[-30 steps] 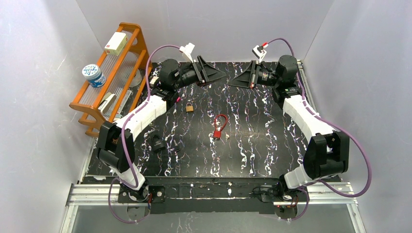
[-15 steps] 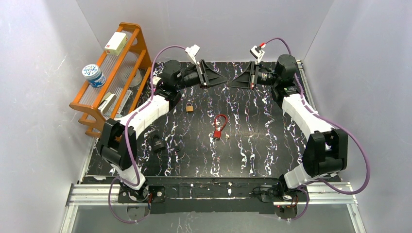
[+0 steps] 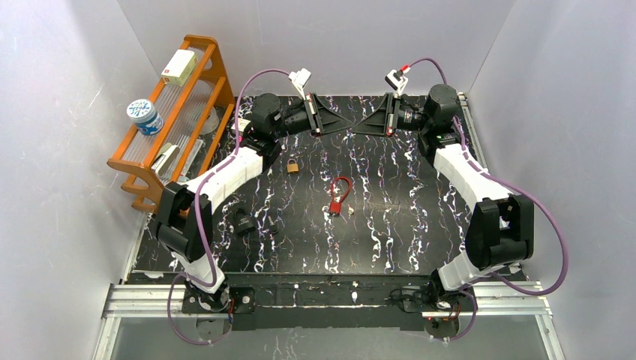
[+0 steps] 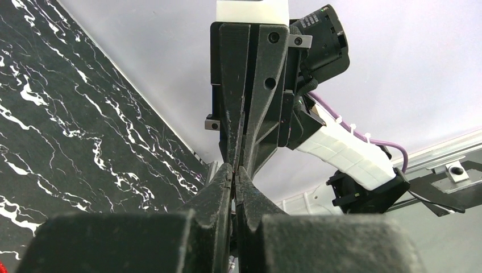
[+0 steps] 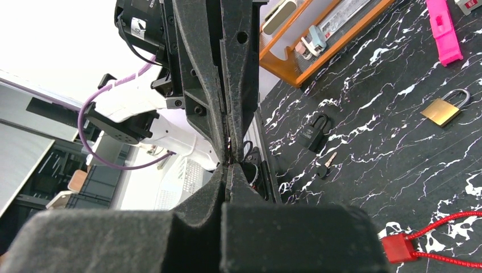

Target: Unlock with the key

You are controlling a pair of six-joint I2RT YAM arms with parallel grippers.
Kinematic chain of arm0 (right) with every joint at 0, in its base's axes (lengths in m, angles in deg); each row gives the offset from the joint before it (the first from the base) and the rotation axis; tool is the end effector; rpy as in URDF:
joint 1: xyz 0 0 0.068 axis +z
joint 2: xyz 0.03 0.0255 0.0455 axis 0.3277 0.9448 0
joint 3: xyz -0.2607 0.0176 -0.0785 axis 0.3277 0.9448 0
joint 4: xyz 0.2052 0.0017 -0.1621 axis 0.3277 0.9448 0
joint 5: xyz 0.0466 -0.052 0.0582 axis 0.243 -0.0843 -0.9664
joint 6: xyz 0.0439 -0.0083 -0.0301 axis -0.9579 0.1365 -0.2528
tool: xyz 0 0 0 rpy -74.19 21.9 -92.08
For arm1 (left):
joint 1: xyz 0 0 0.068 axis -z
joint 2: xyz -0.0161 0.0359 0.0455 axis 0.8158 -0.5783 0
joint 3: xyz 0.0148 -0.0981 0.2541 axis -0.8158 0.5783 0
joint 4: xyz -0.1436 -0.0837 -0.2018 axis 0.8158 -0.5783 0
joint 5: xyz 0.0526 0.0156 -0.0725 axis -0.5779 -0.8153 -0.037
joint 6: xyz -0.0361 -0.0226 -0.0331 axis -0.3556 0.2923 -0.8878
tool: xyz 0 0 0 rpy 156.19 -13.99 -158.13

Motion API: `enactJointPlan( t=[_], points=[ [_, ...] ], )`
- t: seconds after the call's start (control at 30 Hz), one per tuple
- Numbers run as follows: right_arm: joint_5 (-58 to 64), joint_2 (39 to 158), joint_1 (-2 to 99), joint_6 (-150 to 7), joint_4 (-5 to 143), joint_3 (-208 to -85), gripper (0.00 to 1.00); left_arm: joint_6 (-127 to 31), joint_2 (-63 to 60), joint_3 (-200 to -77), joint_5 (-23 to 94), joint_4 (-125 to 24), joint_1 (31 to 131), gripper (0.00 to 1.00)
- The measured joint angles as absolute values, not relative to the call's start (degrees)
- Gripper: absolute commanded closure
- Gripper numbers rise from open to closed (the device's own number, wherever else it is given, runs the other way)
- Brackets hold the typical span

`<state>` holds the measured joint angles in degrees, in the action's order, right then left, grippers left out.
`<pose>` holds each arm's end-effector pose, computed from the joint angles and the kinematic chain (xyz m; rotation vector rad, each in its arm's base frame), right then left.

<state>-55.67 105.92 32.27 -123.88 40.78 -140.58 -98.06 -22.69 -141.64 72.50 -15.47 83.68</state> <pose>0.3354 0.1119 0.3676 -0.4456 1.7613 1.7582 0.3353 -0.2149 0.3674 0.3522 1.6100 -1.7777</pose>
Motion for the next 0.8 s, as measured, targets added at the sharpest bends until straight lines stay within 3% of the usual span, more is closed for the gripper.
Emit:
enactJointPlan(
  t=[0.03, 0.33, 0.4, 0.63, 0.8],
  points=[
    [-55.8, 105.9, 32.3, -124.0, 40.5, -140.6, 0.97, -98.0, -22.7, -141.6, 72.5, -15.3, 83.7, 1.00],
    [-54.2, 105.9, 32.3, -125.9, 38.3, -140.5, 0.31, -94.8, -21.4, -140.8, 70.6, -15.3, 83.8, 1.00],
    [-52.0, 105.3, 32.4, -126.3, 37.8, -139.6, 0.23, -94.0, -21.2, -140.6, 69.6, -15.5, 83.8, 1.00],
    [-44.7, 100.4, 32.4, -126.5, 36.6, -135.5, 0.24, -91.5, -19.5, -139.9, 66.9, -15.6, 83.8, 1.00],
    [-41.4, 97.8, 32.4, -126.3, 34.7, -134.2, 0.38, -91.1, -18.8, -139.9, 65.8, -15.3, 83.8, 1.00]
  ],
)
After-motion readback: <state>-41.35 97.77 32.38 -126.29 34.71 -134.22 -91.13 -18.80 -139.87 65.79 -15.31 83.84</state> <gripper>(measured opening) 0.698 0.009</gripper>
